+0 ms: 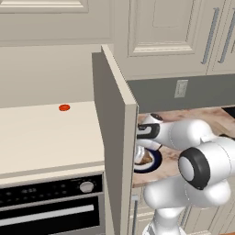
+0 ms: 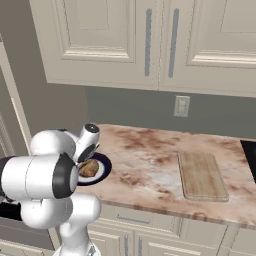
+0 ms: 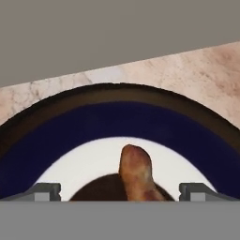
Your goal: Pick the chicken drumstick from the plate and place it on the cutting board. Then pick the condiment bottle from the cabinet and place it next to the cutting board.
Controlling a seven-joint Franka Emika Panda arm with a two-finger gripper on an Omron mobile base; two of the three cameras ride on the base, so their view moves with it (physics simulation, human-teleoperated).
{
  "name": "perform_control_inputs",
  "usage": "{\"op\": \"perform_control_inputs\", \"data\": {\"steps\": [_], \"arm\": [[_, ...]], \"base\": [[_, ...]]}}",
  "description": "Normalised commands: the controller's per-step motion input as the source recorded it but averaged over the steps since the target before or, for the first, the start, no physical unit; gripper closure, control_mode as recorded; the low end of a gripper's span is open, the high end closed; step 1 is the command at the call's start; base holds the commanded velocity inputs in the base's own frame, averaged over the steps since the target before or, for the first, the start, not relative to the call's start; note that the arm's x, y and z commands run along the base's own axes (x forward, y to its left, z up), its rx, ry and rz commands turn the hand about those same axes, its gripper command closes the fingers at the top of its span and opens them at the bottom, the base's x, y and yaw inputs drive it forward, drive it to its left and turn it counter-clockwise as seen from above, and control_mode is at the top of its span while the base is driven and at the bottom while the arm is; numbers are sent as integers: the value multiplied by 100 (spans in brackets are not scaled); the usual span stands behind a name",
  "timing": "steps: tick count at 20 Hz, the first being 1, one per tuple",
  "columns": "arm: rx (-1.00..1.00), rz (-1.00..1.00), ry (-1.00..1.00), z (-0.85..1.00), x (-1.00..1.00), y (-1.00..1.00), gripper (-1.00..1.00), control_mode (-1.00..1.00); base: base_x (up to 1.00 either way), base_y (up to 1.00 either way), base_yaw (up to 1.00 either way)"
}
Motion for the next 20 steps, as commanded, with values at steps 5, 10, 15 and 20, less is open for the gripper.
{"op": "perform_control_inputs", "data": {"steps": [5,10,15,20], "arm": [[-1,8,0,-15,2,20,100,-100],[0,2,0,-5,2,2,100,-100],[0,0,0,0,0,0,100,-100],[0,2,1,1,0,0,100,-100]], "base": [[0,0,0],[0,0,0],[0,0,0],[0,0,0]]}}
